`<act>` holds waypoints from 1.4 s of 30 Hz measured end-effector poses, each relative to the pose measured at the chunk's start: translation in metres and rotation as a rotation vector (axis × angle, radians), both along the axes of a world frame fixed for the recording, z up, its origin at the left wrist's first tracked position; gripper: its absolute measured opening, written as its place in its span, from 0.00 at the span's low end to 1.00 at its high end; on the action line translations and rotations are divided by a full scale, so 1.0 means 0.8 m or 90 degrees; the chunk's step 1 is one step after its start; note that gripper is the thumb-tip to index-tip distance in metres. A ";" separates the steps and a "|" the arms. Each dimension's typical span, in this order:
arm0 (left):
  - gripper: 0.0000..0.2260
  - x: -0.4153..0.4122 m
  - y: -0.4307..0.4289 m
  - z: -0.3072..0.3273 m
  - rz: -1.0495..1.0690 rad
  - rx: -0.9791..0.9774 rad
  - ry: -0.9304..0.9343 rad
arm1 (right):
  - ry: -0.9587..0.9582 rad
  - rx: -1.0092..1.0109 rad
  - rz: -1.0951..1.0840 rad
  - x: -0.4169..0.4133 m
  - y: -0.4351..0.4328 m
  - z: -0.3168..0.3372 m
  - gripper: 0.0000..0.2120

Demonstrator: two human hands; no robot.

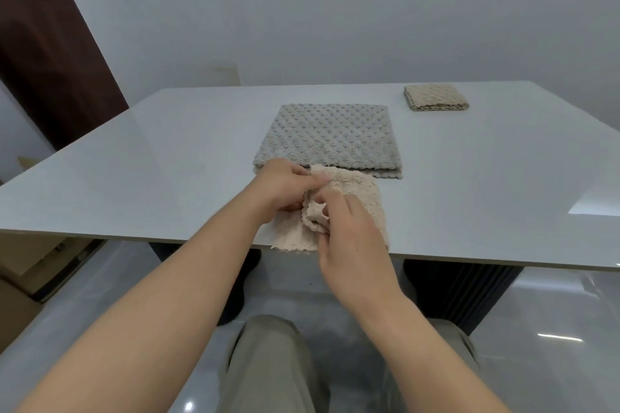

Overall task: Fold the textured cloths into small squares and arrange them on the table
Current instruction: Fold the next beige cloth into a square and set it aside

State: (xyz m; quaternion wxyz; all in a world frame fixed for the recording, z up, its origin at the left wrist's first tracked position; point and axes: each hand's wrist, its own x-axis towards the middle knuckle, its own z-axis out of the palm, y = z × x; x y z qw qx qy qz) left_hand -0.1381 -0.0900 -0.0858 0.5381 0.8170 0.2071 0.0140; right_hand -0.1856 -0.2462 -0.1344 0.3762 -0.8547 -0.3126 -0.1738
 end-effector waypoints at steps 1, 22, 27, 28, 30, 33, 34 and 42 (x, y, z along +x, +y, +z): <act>0.14 0.000 0.000 0.001 0.006 -0.014 0.001 | -0.014 0.014 0.005 -0.001 0.000 -0.002 0.25; 0.08 0.002 0.042 -0.013 0.025 0.114 -0.021 | -0.148 -0.048 0.086 -0.010 0.022 -0.026 0.20; 0.08 0.004 0.045 -0.011 -0.027 0.289 -0.047 | -0.159 -0.046 0.110 -0.013 0.020 -0.029 0.15; 0.09 0.004 0.044 -0.010 -0.033 0.310 -0.045 | -0.171 -0.039 0.113 -0.013 0.020 -0.029 0.14; 0.09 0.005 0.044 -0.009 -0.036 0.317 -0.036 | -0.184 -0.033 0.111 -0.014 0.020 -0.028 0.12; 0.09 0.005 0.043 -0.008 -0.037 0.341 -0.023 | -0.184 -0.056 0.107 -0.013 0.021 -0.029 0.12; 0.08 0.005 0.043 -0.007 -0.040 0.351 -0.024 | -0.177 -0.076 0.112 -0.013 0.021 -0.029 0.13; 0.10 0.002 0.036 0.001 -0.145 0.422 0.039 | -0.047 -0.132 0.182 -0.010 0.019 -0.016 0.07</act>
